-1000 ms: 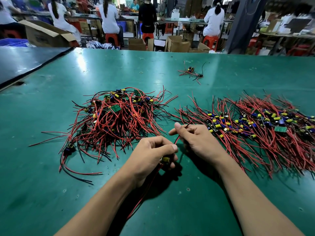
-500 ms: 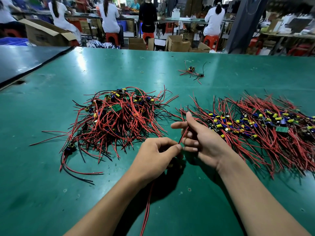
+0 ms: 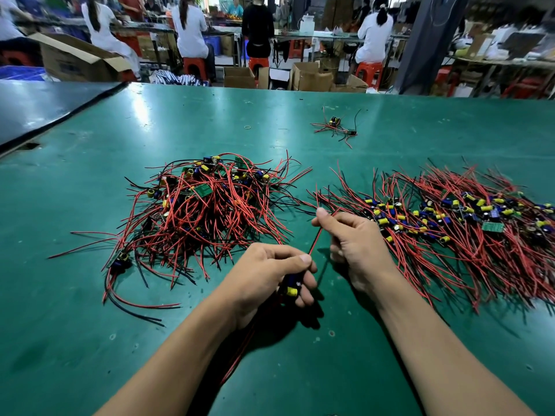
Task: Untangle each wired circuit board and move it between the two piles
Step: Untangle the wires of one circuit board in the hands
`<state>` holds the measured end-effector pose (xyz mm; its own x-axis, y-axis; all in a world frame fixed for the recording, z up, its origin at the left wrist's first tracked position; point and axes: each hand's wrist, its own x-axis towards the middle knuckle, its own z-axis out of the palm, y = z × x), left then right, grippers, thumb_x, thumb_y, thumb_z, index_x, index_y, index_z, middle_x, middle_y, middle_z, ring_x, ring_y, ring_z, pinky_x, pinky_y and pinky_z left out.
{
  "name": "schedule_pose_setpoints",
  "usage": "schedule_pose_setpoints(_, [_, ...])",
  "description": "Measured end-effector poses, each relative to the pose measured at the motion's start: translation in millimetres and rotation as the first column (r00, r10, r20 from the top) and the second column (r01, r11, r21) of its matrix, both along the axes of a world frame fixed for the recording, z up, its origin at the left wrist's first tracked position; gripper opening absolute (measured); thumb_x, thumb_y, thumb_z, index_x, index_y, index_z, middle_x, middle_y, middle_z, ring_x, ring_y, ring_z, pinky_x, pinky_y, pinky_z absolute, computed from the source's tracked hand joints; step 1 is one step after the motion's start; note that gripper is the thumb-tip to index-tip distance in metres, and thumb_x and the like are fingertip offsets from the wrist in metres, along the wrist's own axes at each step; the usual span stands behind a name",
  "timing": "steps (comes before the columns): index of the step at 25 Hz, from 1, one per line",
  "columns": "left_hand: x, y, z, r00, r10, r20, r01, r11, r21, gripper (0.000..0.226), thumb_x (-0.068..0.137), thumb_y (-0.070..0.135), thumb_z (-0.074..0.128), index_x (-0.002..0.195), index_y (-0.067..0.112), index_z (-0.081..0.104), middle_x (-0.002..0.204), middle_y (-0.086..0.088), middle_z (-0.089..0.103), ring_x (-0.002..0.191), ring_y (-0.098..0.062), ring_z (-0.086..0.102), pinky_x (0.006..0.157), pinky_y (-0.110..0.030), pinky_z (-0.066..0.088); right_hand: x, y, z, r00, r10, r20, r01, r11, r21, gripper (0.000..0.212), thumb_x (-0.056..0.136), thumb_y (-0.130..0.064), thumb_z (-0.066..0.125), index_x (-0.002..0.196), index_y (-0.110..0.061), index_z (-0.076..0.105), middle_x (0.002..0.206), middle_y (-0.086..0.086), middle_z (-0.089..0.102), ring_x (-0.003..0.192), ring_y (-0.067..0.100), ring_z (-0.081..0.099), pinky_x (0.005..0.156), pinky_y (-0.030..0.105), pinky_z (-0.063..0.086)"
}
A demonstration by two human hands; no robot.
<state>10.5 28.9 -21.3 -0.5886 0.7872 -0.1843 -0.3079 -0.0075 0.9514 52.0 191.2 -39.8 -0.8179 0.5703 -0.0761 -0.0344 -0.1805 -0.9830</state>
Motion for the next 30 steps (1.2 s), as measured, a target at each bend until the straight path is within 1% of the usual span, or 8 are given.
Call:
schedule_pose_setpoints(4, [2,-1,2,0.998,-0.069,-0.006,0.069,0.998,-0.002,0.016,0.095,0.005,0.055,0.085,-0.006,0.063,0.065,-0.015,0.062,0.047,-0.02,0.058,0.047,-0.024,0.048,-1,6,8,0.996,-0.074,0.047,0.084,0.965,-0.25,0.049,0.099,-0.04,0.06,0.061,-0.01,0.059,0.047,-0.004,0.031,0.03,0.006,0.021,0.035,0.017,0.016])
schedule_pose_setpoints(8, [2,-2,3,0.997,-0.08,-0.014,0.08,0.997,-0.02,0.016,0.094,0.006,0.057,0.085,-0.006,0.063,0.064,-0.016,0.062,0.048,-0.021,0.058,0.047,-0.025,0.048,0,6,15,0.999,0.0,0.033,0.016,0.876,-0.483,0.049,0.095,-0.033,0.064,0.051,-0.015,0.05,0.045,-0.006,0.026,0.025,0.004,0.018,0.03,0.017,0.016])
schedule_pose_setpoints(14, [0,2,-1,0.992,0.075,0.098,-0.076,0.997,0.011,0.017,0.095,0.007,0.056,0.087,-0.006,0.063,0.065,-0.016,0.064,0.048,-0.021,0.06,0.046,-0.024,0.05,0,-5,11,0.984,0.177,-0.015,-0.177,0.968,-0.176,0.043,0.079,-0.053,0.067,0.083,-0.011,0.076,0.058,-0.006,0.041,0.038,0.004,0.033,0.039,0.016,0.027])
schedule_pose_setpoints(17, [-3,-1,-2,0.994,0.041,0.099,-0.045,0.998,0.038,0.014,0.091,0.008,0.06,0.085,-0.004,0.064,0.064,-0.015,0.063,0.046,-0.02,0.059,0.044,-0.023,0.048,0,-9,8,0.978,0.207,0.02,-0.206,0.978,-0.033,0.037,0.082,-0.049,0.067,0.08,-0.014,0.08,0.059,-0.004,0.039,0.041,0.005,0.032,0.041,0.015,0.029])
schedule_pose_setpoints(22, [-4,-4,-1,0.997,-0.074,0.031,0.074,0.997,0.02,0.015,0.087,0.012,0.063,0.081,-0.001,0.066,0.063,-0.013,0.062,0.045,-0.019,0.058,0.044,-0.024,0.046,0,1,15,1.0,-0.028,-0.013,0.024,0.966,-0.256,0.045,0.1,-0.039,0.056,0.069,-0.009,0.066,0.052,-0.006,0.035,0.032,0.004,0.024,0.037,0.018,0.02])
schedule_pose_setpoints(26, [3,-2,1,0.992,-0.116,0.051,0.117,0.993,-0.009,0.016,0.091,0.011,0.062,0.08,0.0,0.066,0.064,-0.014,0.062,0.046,-0.02,0.057,0.045,-0.025,0.046,2,2,20,0.993,0.052,-0.105,-0.103,0.815,-0.57,0.054,0.1,-0.05,0.048,0.058,-0.018,0.049,0.048,-0.005,0.031,0.028,0.006,0.02,0.032,0.019,0.022])
schedule_pose_setpoints(28, [4,1,4,0.998,0.009,0.069,-0.009,1.0,-0.005,0.016,0.093,0.01,0.06,0.084,-0.003,0.066,0.066,-0.016,0.064,0.049,-0.022,0.06,0.047,-0.025,0.048,2,-2,20,0.995,0.054,-0.085,-0.091,0.843,-0.53,0.05,0.095,-0.056,0.051,0.069,-0.014,0.058,0.051,-0.006,0.035,0.029,0.004,0.021,0.031,0.017,0.021])
schedule_pose_setpoints(30, [0,4,4,0.965,0.252,0.065,-0.255,0.967,0.025,0.02,0.096,0.013,0.057,0.093,-0.006,0.065,0.074,-0.016,0.07,0.059,-0.022,0.068,0.055,-0.027,0.056,3,-11,19,0.998,0.06,-0.018,-0.063,0.969,-0.24,0.047,0.082,-0.058,0.062,0.087,-0.012,0.068,0.059,-0.005,0.041,0.035,0.004,0.028,0.034,0.017,0.024])
